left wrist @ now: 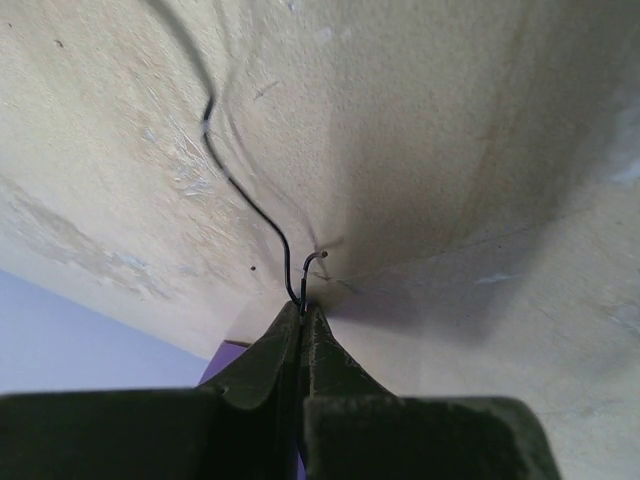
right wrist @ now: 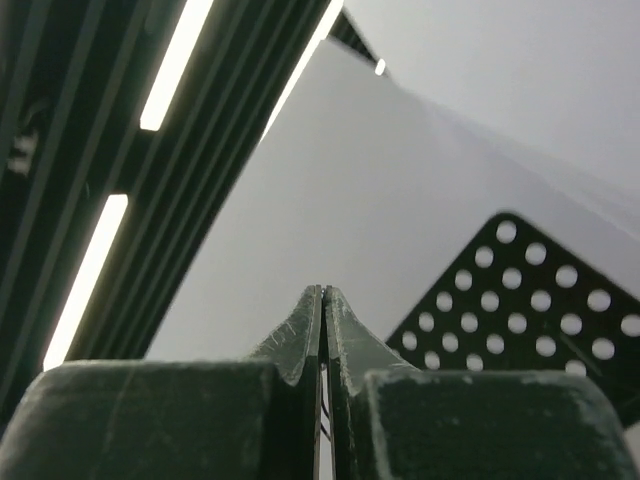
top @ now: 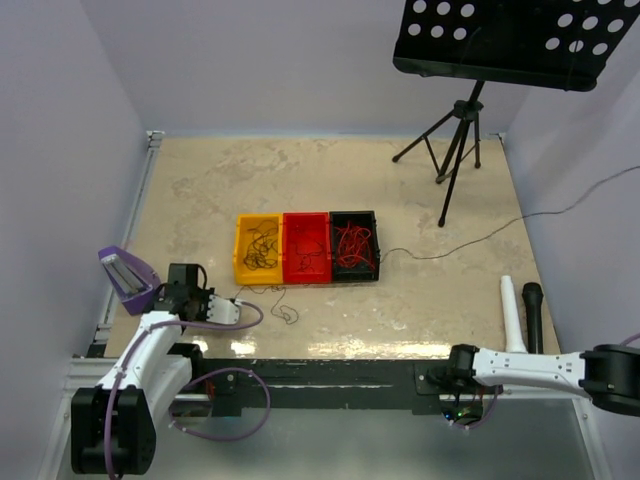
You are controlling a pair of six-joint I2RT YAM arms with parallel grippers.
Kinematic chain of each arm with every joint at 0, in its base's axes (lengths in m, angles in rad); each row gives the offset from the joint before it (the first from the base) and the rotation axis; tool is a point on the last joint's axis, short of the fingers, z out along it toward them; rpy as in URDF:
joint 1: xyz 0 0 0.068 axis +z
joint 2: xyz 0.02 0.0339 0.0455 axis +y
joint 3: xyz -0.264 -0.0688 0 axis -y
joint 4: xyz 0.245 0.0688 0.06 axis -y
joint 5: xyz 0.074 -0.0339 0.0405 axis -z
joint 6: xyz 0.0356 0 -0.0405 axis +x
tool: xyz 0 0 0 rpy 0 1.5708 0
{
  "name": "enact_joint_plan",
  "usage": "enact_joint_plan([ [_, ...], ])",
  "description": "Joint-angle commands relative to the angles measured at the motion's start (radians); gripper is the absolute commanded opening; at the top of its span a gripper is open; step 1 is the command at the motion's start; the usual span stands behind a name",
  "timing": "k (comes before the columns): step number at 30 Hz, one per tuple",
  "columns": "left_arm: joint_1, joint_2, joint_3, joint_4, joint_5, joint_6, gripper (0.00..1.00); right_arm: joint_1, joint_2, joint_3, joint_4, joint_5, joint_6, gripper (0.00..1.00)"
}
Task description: Untangle the cables
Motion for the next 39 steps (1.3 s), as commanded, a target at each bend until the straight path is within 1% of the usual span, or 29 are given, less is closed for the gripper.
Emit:
enact_joint_plan([
  [1, 0.001, -0.003, 0.021, -0.177, 0.106, -0.067, 0.00, 0.001, -0.101, -0.397, -0.222, 0.126, 0.299, 0.00],
  [3, 0.001, -0.030, 0.021, -0.191, 0.109, -0.056, 0.00, 0.001, -0.140, -0.578, -0.336, 0.156, 0.446, 0.00],
  [4, 0.003, -0.046, 0.019, -0.200, 0.111, -0.045, 0.00, 0.001, -0.146, -0.637, -0.434, 0.168, 0.535, 0.00],
  [5, 0.003, -0.073, 0.025, -0.214, 0.116, -0.027, 0.00, 0.000, -0.141, -0.706, -0.689, 0.150, 0.796, 0.00],
  [7, 0.001, -0.089, 0.030, -0.226, 0.117, -0.018, 0.00, 0.000, -0.127, -0.754, -0.876, 0.111, 1.010, 0.00],
  [11, 0.003, -0.106, 0.036, -0.240, 0.120, -0.015, 0.00, 0.000, -0.100, -0.831, -1.152, 0.042, 1.299, 0.00],
  [14, 0.003, -0.113, 0.038, -0.242, 0.119, -0.013, 0.00, 0.001, -0.049, -0.834, -1.331, -0.016, 1.437, 0.00],
  [17, 0.001, -0.116, 0.056, -0.242, 0.120, -0.018, 0.00, 0.000, 0.029, -0.840, -1.440, -0.108, 1.458, 0.00],
  [19, 0.001, -0.113, 0.084, -0.252, 0.135, -0.028, 0.00, 0.000, 0.090, -0.841, -1.512, -0.197, 1.473, 0.00],
  [21, 0.001, -0.112, 0.116, -0.268, 0.149, -0.034, 0.00, 0.001, 0.133, -0.879, -1.532, -0.277, 1.472, 0.00],
  [22, 0.001, -0.113, 0.131, -0.275, 0.160, -0.038, 0.00, 0.001, 0.139, -0.912, -1.514, -0.324, 1.456, 0.00],
  [23, 0.001, -0.115, 0.140, -0.280, 0.165, -0.039, 0.00, 0.001, 0.147, -0.947, -1.498, -0.350, 1.458, 0.04],
  [24, 0.001, -0.118, 0.148, -0.284, 0.166, -0.039, 0.00, 0.001, 0.149, -0.993, -1.469, -0.381, 1.459, 0.14],
  [27, 0.003, -0.127, 0.142, -0.292, 0.169, -0.036, 0.00, 0.001, 0.147, -1.105, -1.318, -0.452, 1.442, 0.29],
  [30, 0.003, -0.138, 0.128, -0.298, 0.166, -0.036, 0.00, 0.001, 0.167, -1.189, -1.203, -0.516, 1.436, 0.39],
  [32, 0.001, -0.149, 0.118, -0.304, 0.166, -0.035, 0.00, 0.001, 0.202, -1.226, -1.132, -0.556, 1.436, 0.48],
  [35, 0.001, -0.164, 0.114, -0.308, 0.169, -0.030, 0.00, 0.001, 0.254, -1.266, -1.026, -0.619, 1.446, 0.53],
  [39, 0.001, -0.166, 0.114, -0.317, 0.171, -0.030, 0.00, 0.001, 0.276, -1.318, -0.890, -0.671, 1.427, 0.55],
])
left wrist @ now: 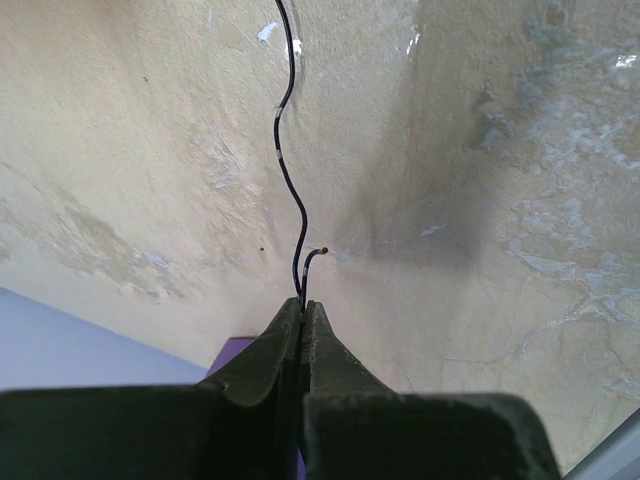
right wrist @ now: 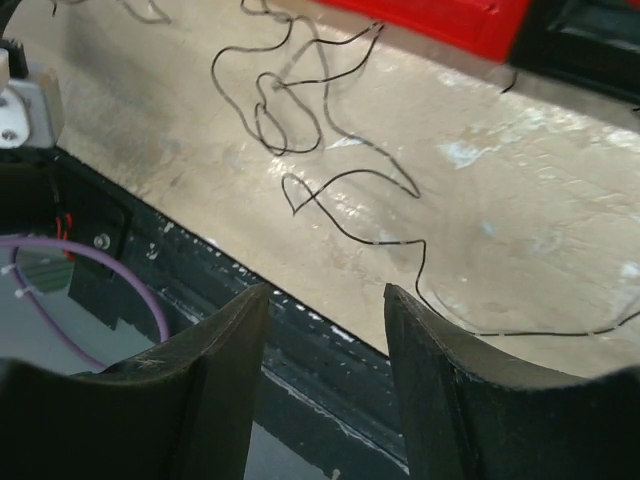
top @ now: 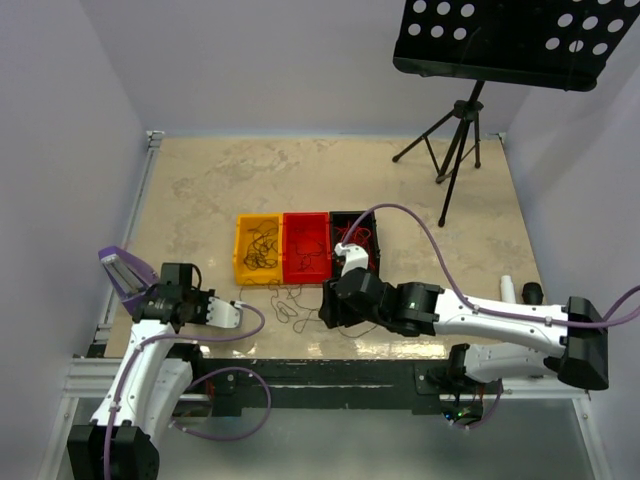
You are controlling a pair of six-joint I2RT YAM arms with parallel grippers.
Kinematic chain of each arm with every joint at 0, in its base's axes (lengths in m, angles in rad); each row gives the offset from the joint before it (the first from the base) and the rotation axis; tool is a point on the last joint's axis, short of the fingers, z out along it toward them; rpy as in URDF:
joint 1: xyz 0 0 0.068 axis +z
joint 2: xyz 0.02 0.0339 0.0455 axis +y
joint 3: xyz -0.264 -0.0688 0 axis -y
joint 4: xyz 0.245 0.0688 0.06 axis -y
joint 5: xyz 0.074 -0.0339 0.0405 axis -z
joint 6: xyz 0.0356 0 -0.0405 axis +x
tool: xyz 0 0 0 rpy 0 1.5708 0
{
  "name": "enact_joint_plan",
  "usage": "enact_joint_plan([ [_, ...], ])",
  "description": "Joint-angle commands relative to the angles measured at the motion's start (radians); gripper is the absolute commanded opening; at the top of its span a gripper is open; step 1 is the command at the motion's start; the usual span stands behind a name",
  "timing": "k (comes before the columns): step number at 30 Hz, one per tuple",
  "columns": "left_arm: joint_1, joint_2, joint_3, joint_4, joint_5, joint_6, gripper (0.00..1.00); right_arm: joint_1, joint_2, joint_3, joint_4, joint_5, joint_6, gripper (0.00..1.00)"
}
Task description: Untangle the cables
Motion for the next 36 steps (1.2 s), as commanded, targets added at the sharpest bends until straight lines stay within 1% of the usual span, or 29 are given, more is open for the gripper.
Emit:
enact_joint_plan([
  [1, 0.002, -0.007, -0.001, -0.020, 0.030, -0.009, 0.00, 0.000, 0.017, -0.036, 0.212, -0.093, -0.010, 0.55],
  [8, 0.002, -0.003, -0.007, -0.013, 0.030, -0.009, 0.00, 0.001, 0.120, -0.064, 0.277, -0.160, -0.074, 0.59],
  [11, 0.002, 0.000, -0.009, -0.013, 0.030, -0.009, 0.00, 0.001, 0.158, -0.075, 0.311, -0.154, -0.076, 0.59],
  [13, 0.002, -0.001, -0.007, -0.015, 0.030, -0.009, 0.00, 0.003, 0.185, -0.062, 0.310, -0.112, -0.097, 0.60],
  [16, 0.002, 0.002, -0.010, -0.018, 0.024, -0.014, 0.00, 0.009, 0.224, -0.020, 0.258, -0.001, -0.172, 0.60],
  [18, 0.002, 0.002, -0.012, -0.016, 0.018, -0.012, 0.00, 0.012, 0.237, 0.017, 0.232, 0.040, -0.235, 0.60],
  [21, 0.003, 0.008, -0.012, -0.013, 0.018, -0.012, 0.00, 0.014, 0.251, 0.043, 0.221, 0.048, -0.355, 0.61],
  [23, 0.002, 0.014, -0.012, -0.010, 0.018, -0.015, 0.00, 0.017, 0.284, 0.062, 0.196, 0.054, -0.386, 0.61],
  [25, 0.003, 0.020, -0.012, -0.007, 0.020, -0.020, 0.00, 0.040, 0.324, 0.088, 0.170, 0.076, -0.395, 0.61],
  [29, 0.002, 0.025, -0.013, -0.007, 0.018, -0.022, 0.00, 0.124, 0.421, 0.183, 0.034, 0.188, -0.367, 0.61],
  [31, 0.002, 0.025, -0.012, -0.004, 0.014, -0.020, 0.00, 0.147, 0.458, 0.208, -0.012, 0.180, -0.358, 0.61],
  [33, 0.002, 0.028, -0.013, -0.001, 0.014, -0.020, 0.00, 0.155, 0.476, 0.214, -0.028, 0.175, -0.346, 0.61],
  [36, 0.003, 0.036, -0.015, 0.002, 0.018, -0.019, 0.00, 0.161, 0.487, 0.220, -0.008, 0.186, -0.358, 0.61],
])
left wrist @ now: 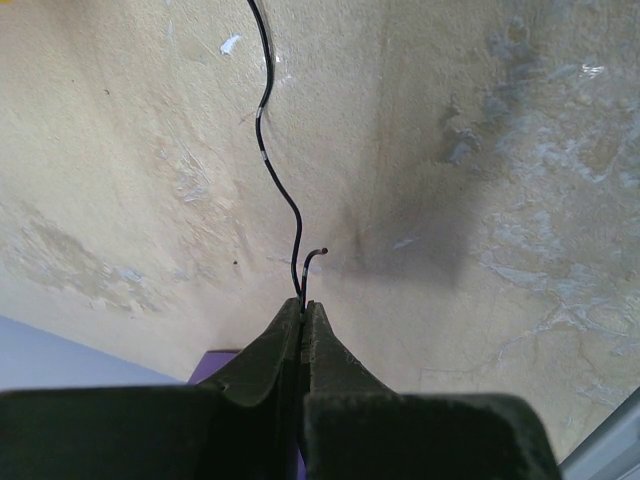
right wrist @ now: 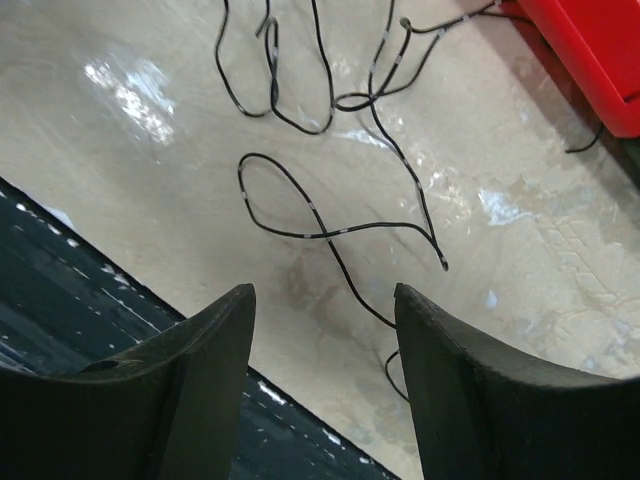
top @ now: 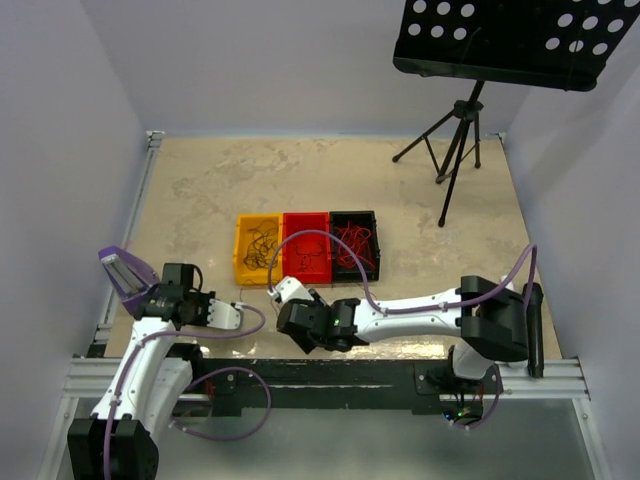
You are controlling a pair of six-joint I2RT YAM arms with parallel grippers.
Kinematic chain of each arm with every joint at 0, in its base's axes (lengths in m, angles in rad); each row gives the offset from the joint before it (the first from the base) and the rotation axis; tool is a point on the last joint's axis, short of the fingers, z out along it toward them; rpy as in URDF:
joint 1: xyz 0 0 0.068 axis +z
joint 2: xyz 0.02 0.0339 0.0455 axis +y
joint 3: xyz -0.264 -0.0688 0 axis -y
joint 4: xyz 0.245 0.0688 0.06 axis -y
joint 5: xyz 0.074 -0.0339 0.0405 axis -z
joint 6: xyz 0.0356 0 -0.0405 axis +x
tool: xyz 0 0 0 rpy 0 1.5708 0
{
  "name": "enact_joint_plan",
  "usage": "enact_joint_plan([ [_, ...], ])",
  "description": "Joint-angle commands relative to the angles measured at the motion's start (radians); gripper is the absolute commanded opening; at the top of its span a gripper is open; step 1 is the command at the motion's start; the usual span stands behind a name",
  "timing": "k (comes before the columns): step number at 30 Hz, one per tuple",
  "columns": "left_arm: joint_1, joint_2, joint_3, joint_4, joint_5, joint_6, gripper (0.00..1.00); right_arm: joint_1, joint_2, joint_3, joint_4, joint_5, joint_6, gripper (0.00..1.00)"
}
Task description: Untangle the cables
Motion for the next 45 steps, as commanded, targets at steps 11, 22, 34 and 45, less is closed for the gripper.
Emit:
enact_joint_plan([
  [11, 0.003, 0.002, -0.007, 0.004, 0.010, -0.022, 0.00, 0.052, 0.149, 0.172, -0.158, 0.280, -0.119, 0.60],
  [22, 0.001, 0.027, -0.022, 0.034, -0.007, -0.029, 0.00, 0.055, 0.210, 0.167, -0.039, 0.305, -0.199, 0.56],
  [34, 0.001, 0.039, -0.035, 0.056, -0.013, -0.037, 0.00, 0.052, 0.126, 0.130, -0.003, 0.366, -0.094, 0.00],
  [45, 0.003, 0.030, -0.056, 0.068, -0.053, -0.011, 0.00, 0.014, -0.193, 0.156, -0.285, 0.498, 0.324, 0.00],
])
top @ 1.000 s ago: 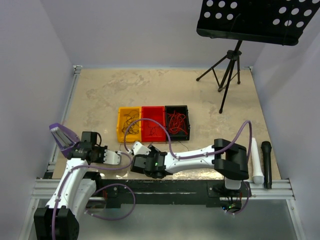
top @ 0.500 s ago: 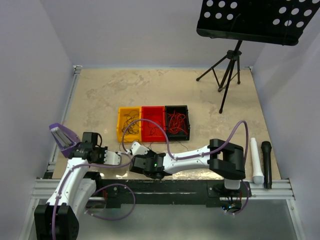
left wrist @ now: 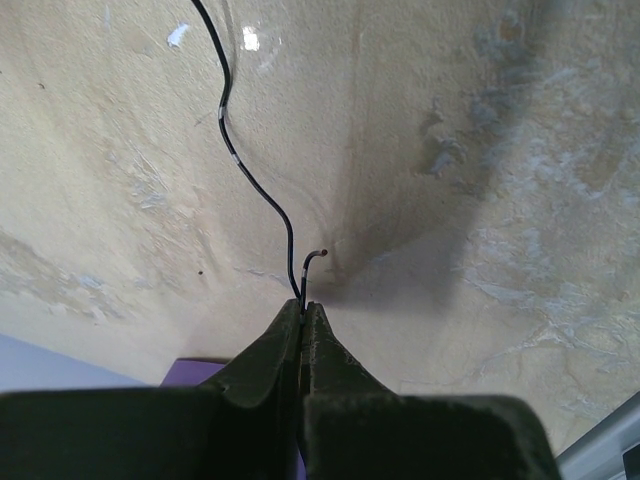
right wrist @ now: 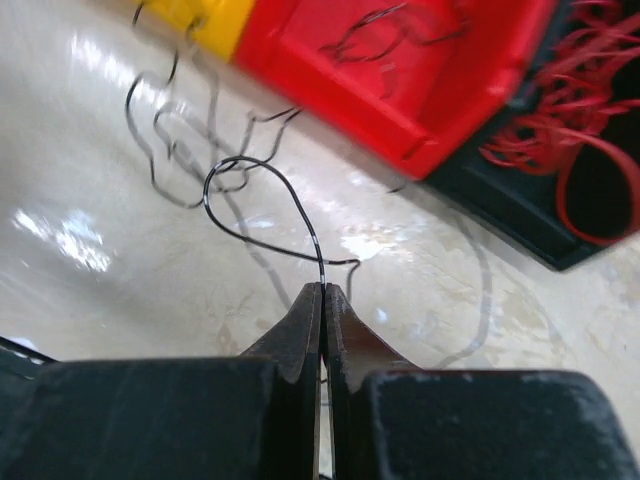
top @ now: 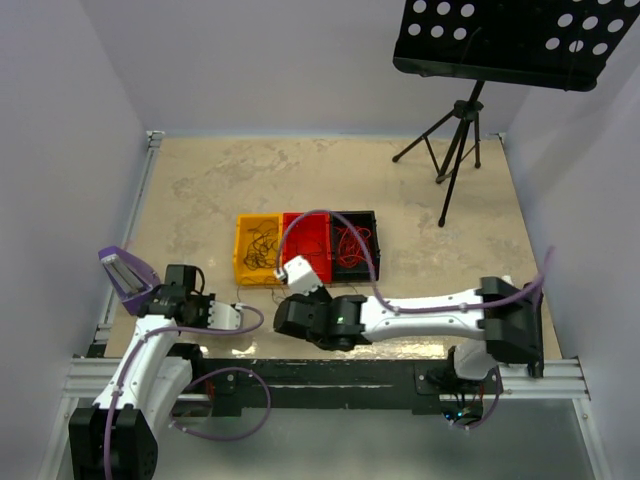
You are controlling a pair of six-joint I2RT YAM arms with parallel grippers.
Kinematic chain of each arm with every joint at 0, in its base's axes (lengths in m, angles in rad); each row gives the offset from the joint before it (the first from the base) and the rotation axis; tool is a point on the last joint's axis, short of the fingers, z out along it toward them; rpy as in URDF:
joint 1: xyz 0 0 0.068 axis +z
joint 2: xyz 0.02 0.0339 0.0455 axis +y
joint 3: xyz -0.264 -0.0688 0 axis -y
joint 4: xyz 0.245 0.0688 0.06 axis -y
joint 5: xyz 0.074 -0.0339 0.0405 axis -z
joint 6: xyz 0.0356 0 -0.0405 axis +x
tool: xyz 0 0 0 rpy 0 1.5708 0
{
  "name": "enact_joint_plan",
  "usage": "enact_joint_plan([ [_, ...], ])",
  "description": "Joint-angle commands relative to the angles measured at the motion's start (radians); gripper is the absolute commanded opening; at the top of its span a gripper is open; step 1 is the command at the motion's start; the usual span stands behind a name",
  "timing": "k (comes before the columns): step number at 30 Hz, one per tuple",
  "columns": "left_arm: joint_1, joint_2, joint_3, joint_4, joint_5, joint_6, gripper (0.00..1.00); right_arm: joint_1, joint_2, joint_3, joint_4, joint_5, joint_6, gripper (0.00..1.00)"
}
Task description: Untangle the cables
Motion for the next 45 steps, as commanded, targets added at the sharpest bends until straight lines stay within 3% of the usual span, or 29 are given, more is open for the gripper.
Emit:
enact_joint_plan([
  [1, 0.002, -0.004, -0.026, 0.029, -0.021, 0.023, 0.00, -0.040, -0.268, 0.060, -0.210, 0.178, 0.304, 0.00],
  [7, 0.001, -0.003, -0.029, 0.029, -0.022, 0.026, 0.00, -0.074, -0.578, 0.224, -0.330, 0.360, 0.377, 0.00],
  [11, 0.002, -0.009, -0.039, 0.032, -0.022, 0.031, 0.00, -0.074, -0.630, 0.480, -0.419, 0.523, 0.342, 0.00],
  [13, 0.002, -0.009, -0.046, 0.033, -0.047, 0.032, 0.00, -0.074, -0.646, 0.574, -0.345, 0.587, 0.232, 0.00],
  [16, 0.001, -0.006, -0.049, 0.042, -0.057, 0.032, 0.00, -0.074, -0.670, 0.626, -0.089, 0.646, -0.103, 0.00],
  [19, 0.002, -0.003, -0.047, 0.042, -0.054, 0.029, 0.00, -0.074, -0.679, 0.596, 0.207, 0.591, -0.364, 0.00],
  [25, 0.002, -0.004, 0.069, -0.031, 0.111, -0.047, 0.00, -0.074, -0.508, 0.703, 0.179, 0.430, -0.315, 0.00],
  [35, 0.002, 0.016, 0.408, -0.220, 0.515, -0.209, 0.00, -0.073, -0.325, 0.864, 0.355, 0.328, -0.471, 0.00],
  [45, 0.002, -0.049, 0.435, -0.330, 0.563, -0.163, 0.00, -0.080, -0.184, 0.909, 0.470, 0.293, -0.550, 0.00],
])
